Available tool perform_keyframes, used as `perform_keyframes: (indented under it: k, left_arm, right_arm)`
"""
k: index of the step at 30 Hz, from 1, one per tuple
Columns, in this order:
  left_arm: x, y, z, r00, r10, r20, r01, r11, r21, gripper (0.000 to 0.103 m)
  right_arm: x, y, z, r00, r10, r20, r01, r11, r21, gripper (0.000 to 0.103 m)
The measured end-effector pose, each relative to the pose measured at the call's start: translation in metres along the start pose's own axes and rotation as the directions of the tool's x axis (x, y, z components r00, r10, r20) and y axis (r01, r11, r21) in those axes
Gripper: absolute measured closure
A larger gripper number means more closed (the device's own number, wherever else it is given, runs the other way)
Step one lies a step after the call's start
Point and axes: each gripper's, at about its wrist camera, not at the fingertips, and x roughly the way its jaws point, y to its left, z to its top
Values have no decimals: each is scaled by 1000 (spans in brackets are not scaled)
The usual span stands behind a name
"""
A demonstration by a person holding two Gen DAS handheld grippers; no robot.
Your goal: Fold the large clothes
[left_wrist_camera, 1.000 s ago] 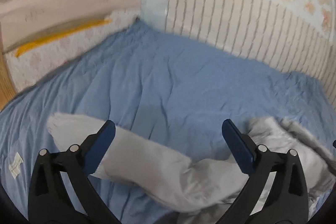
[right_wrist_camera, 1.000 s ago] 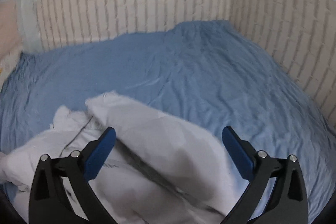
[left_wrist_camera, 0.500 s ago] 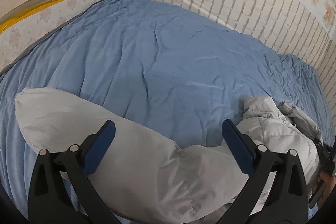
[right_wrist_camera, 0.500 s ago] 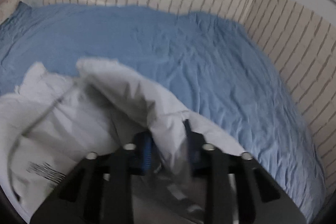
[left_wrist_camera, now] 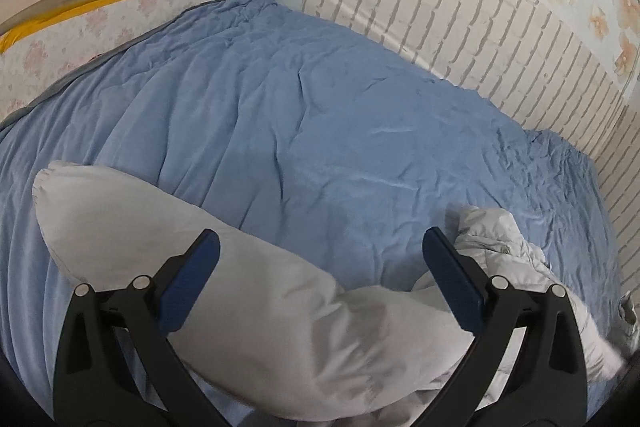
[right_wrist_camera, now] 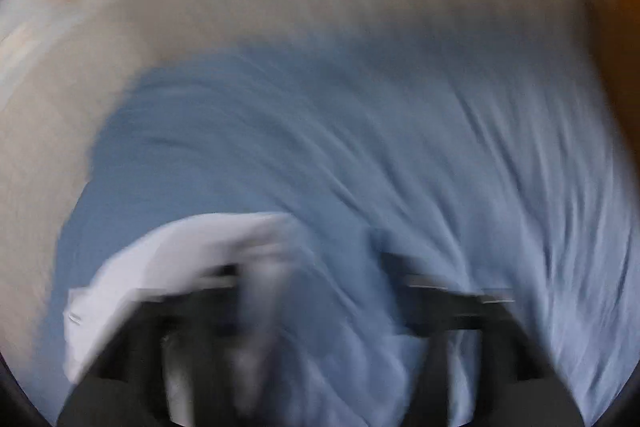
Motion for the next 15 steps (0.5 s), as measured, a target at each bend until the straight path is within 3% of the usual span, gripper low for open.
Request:
perform_keyframes:
  k: [2,3,9,15]
  left_arm:
    - [-4,0,0,1000,-10,3,10,1000,3,3]
    - [-6,0,0,1000,-13,3,13,1000,4,3]
    - [-4,3,0,1000,-28,-6,28,1000,-12,3]
    - [-7,-2,0,999,-46,-7,46,999,-4,3]
  right_arm:
    - [3,-27,-9,998,-34,-62,40,994,97,27]
    - [-3,-30,-15,998,-32,-51,38,994,103,27]
    - [-39,-24,-7,989,151,-8,-149,983,109,27]
    - [-59,-34,-15,978,201,-46,-195,975,109,27]
